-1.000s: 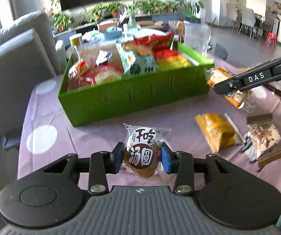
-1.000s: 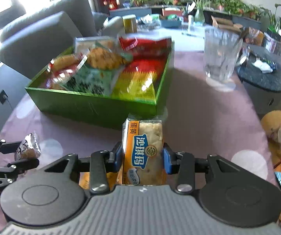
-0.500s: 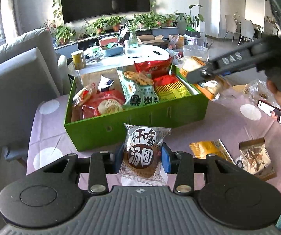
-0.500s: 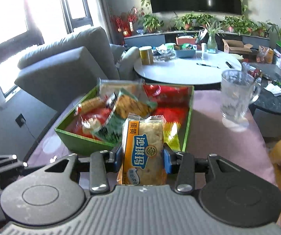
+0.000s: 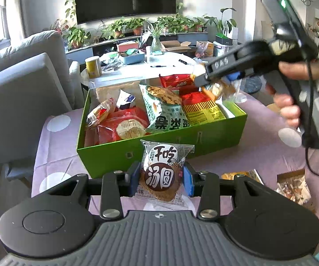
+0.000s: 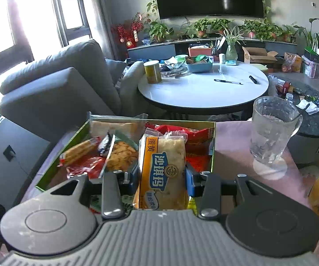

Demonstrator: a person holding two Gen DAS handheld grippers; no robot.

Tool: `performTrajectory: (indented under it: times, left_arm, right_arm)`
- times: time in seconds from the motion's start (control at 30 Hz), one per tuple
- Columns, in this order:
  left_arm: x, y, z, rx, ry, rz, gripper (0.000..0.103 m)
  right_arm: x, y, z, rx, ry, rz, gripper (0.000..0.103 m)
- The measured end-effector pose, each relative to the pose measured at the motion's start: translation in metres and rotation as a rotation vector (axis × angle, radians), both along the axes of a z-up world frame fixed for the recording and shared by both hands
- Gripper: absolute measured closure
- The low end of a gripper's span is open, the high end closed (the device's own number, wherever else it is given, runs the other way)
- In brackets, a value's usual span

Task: Organize snacks
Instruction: 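Carry the sachima bar and round pastry into the green box and open both tools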

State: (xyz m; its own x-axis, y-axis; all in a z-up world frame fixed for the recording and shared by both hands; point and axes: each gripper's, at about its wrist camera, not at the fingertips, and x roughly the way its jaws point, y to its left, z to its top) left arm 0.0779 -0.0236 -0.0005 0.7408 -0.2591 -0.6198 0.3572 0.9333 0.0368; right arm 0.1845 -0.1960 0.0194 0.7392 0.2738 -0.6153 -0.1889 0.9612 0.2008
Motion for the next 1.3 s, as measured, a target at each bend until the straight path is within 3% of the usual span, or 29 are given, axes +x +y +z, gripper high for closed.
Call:
performTrajectory:
  times: [0.13,0.53,0.8,1.0,1.07,1.17,1.23,1.3]
  left_arm:
    - [0.011,-0.004,0.005,-0.022,-0.002,-0.004,0.066]
    - [0.068,-0.052,0.014,-0.069,0.004,-0.063,0.066]
    - [0.111,-0.072,0.002,-0.115,0.035,-0.042,0.066]
    - [0.131,-0.068,-0.021,-0.073,0.053,0.025,0.063]
    - [0.131,-0.063,-0.022,-0.092,0.073,0.035,0.062]
    - [0.126,-0.062,-0.018,-0.102,0.077,0.032,0.050]
    - [0.119,-0.064,-0.015,-0.096,0.066,0.022,0.034]
    - [0.110,-0.065,-0.010,-0.092,0.042,0.021,0.029]
  right_arm:
    - [0.003,-0.004,-0.010,0.018,0.026,-0.032,0.019]
    - [-0.012,-0.029,-0.003,0.110,-0.001,-0.064,0.018]
    - [-0.019,-0.049,0.000,0.147,-0.013,-0.101,0.018]
    - [-0.023,-0.060,-0.005,0.164,0.001,-0.114,0.018]
    - [-0.027,-0.063,-0.006,0.158,0.002,-0.113,0.018]
    - [-0.031,-0.064,-0.010,0.149,0.011,-0.119,0.018]
    - [-0.033,-0.063,-0.012,0.152,0.023,-0.113,0.018]
    - [-0.036,-0.062,-0.015,0.151,0.035,-0.104,0.018]
